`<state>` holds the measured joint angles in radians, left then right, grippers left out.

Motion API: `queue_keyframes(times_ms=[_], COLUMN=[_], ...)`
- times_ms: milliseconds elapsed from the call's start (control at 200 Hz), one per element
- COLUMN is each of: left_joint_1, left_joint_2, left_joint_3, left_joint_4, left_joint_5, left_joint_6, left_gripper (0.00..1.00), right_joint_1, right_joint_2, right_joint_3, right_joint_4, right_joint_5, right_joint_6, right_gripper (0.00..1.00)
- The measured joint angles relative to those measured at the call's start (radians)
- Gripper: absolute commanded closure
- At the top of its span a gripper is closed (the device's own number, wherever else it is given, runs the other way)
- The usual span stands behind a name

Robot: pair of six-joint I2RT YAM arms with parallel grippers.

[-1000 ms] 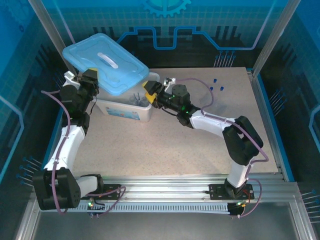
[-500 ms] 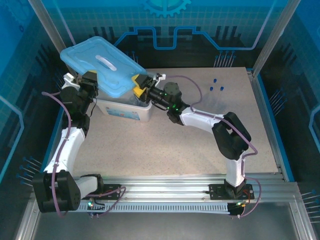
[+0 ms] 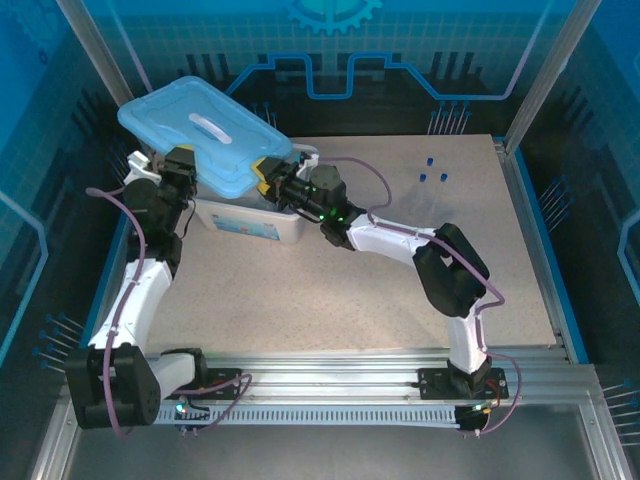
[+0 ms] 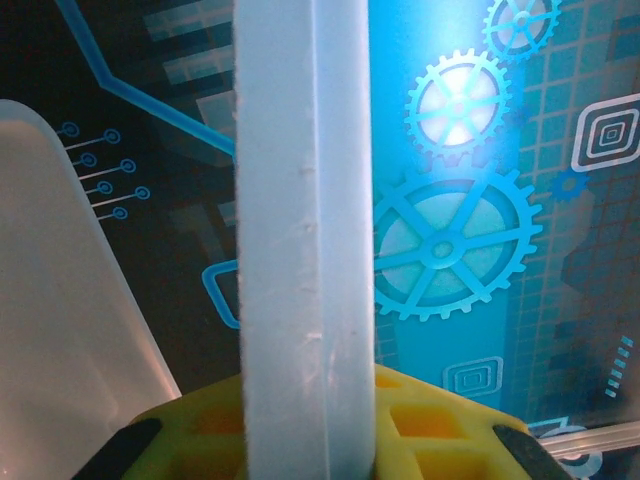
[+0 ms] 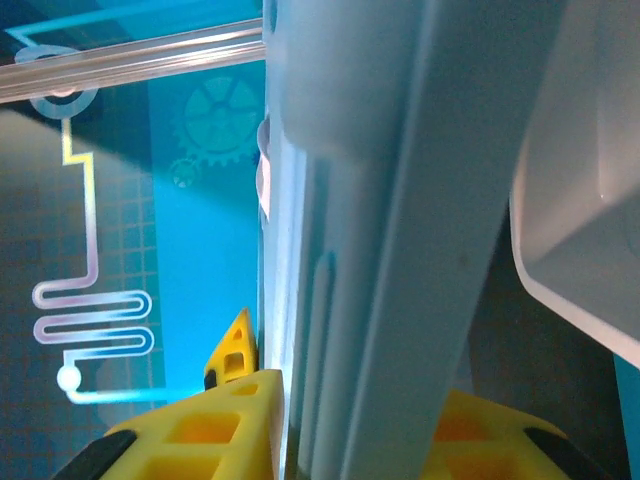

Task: Organize the chemistry lab equipment

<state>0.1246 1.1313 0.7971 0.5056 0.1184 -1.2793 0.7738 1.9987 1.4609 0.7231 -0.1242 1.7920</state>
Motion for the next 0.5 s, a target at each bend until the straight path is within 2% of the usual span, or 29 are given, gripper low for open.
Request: queue_keyframes(times_ms=[195, 405, 500], left_joint_1=[-0.004, -0.012, -0.017], left_joint_2=[-0.013, -0.032, -0.032], left_joint_3=[-0.01, -0.034, -0.045], left_joint_4=[-0.001, -0.005, -0.008], left_joint_5=[-0.008, -0.034, -0.062], left_joint_6=[0.0, -0.006, -0.018], left_gripper=[1.0, 1.0, 0.91], right_joint_1=[-0.004, -0.016, -0.024], right_joint_2=[0.013, 0.031, 0.042], right_joint_3=[0.035, 0.058, 0.07], right_joint_4=[-0.026, -0.015, -0.005], right_joint_5=[0.02, 0.02, 0.011], right_joint_6=[0.004, 0.014, 0.007], right_gripper=[0.71, 0.9, 0.96])
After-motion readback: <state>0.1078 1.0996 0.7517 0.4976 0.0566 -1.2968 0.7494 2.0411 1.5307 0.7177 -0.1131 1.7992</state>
